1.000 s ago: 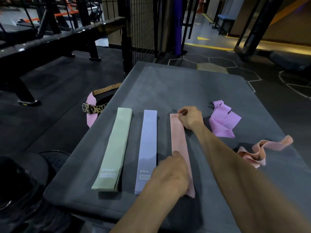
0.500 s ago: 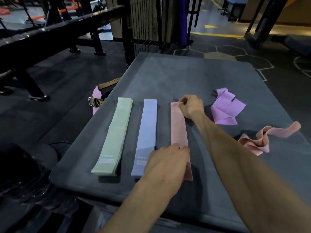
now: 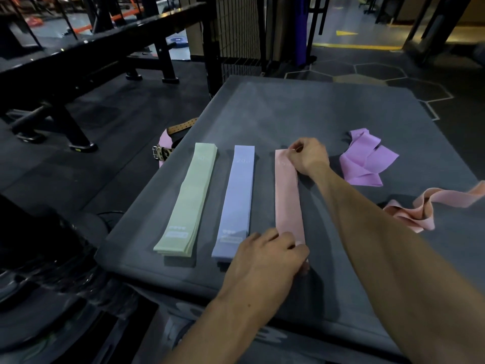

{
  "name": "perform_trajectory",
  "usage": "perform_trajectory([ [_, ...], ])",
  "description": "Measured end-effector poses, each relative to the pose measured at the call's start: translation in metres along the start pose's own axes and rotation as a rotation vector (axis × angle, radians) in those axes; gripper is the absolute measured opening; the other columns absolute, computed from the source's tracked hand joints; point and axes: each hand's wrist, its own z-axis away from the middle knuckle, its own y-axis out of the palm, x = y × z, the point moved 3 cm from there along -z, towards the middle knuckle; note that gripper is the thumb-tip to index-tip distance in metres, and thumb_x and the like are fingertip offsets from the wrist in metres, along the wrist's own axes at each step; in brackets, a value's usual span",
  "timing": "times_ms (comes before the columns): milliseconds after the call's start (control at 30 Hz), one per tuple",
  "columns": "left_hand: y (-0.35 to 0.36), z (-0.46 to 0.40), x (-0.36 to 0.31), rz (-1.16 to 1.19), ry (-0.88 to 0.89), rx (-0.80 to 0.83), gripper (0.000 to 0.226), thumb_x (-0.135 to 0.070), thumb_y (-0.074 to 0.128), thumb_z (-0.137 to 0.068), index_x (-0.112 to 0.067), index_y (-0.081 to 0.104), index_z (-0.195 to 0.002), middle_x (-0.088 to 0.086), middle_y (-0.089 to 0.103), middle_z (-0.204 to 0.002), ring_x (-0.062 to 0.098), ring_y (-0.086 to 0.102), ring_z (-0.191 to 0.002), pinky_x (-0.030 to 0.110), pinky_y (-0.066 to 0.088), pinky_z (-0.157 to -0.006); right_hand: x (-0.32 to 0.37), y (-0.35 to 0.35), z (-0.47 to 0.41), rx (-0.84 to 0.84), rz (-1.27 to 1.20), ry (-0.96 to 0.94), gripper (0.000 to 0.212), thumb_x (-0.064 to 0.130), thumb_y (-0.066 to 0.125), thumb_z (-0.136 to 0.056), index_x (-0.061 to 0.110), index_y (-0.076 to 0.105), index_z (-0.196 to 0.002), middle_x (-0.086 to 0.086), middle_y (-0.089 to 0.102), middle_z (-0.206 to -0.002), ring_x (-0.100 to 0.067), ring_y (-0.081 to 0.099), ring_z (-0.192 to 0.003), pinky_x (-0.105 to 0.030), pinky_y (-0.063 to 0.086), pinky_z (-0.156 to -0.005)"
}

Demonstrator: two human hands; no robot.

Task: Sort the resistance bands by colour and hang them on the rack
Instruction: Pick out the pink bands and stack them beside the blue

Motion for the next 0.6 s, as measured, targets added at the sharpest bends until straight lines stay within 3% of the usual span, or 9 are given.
perform_trajectory([
  [67, 0.0024, 0.0022, -0.0021, -0.018, 0.041, 0.002, 0.006, -0.018, 0.070, -0.074, -0.023, 0.072, -0.077, -0.004, 0.063, -0.075, 0.020, 0.058, -0.067, 0.032, 0.048, -0.053, 0.0008, -0.0008, 0.0008, 0.004, -0.004, 0.002, 0.010, 0.026, 0.062, -0.090, 0.028, 0.071, -0.089, -0.001, 0.074, -0.108, -0.025, 0.066, -0.105, -0.033, 0.053, -0.093],
  [133, 0.0054, 0.0014, 0.0003, -0.020, 0.040, 0.047, 0.018, -0.022, 0.086, -0.066, -0.023, 0.075, -0.080, -0.005, 0.063, -0.078, 0.020, 0.058, -0.072, 0.034, 0.050, -0.055, 0.0006, -0.0010, 0.0006, -0.001, -0.001, 0.006, 0.011, 0.025, 0.061, -0.090, 0.027, 0.072, -0.090, -0.002, 0.074, -0.108, -0.026, 0.066, -0.106, -0.033, 0.053, -0.094],
  [300, 0.0090, -0.0031, 0.0074, -0.015, 0.067, 0.116, 0.015, -0.026, 0.082, -0.074, -0.027, 0.078, -0.088, -0.007, 0.061, -0.084, 0.020, 0.055, -0.082, 0.035, 0.051, -0.059, 0.0004, 0.0012, -0.0002, 0.006, 0.025, 0.016, 0.014, 0.022, 0.061, -0.087, 0.027, 0.073, -0.091, -0.001, 0.074, -0.107, -0.025, 0.066, -0.104, -0.032, 0.054, -0.092],
  [433, 0.0025, -0.0051, 0.0044, -0.039, 0.098, 0.110, 0.019, -0.020, 0.088, -0.067, -0.022, 0.077, -0.082, -0.005, 0.063, -0.080, 0.021, 0.056, -0.080, 0.033, 0.048, -0.057, 0.0002, 0.0002, -0.0036, 0.055, 0.009, 0.036, 0.014, 0.019, 0.062, -0.089, 0.025, 0.074, -0.093, -0.001, 0.074, -0.108, -0.023, 0.066, -0.105, -0.026, 0.050, -0.091],
  [600, 0.0005, -0.0039, 0.0018, -0.063, 0.166, 0.151, 0.032, -0.018, 0.093, -0.053, -0.020, 0.076, -0.080, -0.003, 0.065, -0.079, 0.019, 0.059, -0.077, 0.032, 0.051, -0.059, -0.0020, -0.0012, -0.0025, 0.019, -0.105, 0.053, 0.011, 0.019, 0.072, -0.085, 0.022, 0.077, -0.095, 0.002, 0.072, -0.090, -0.016, 0.068, -0.092, -0.023, 0.050, -0.087],
])
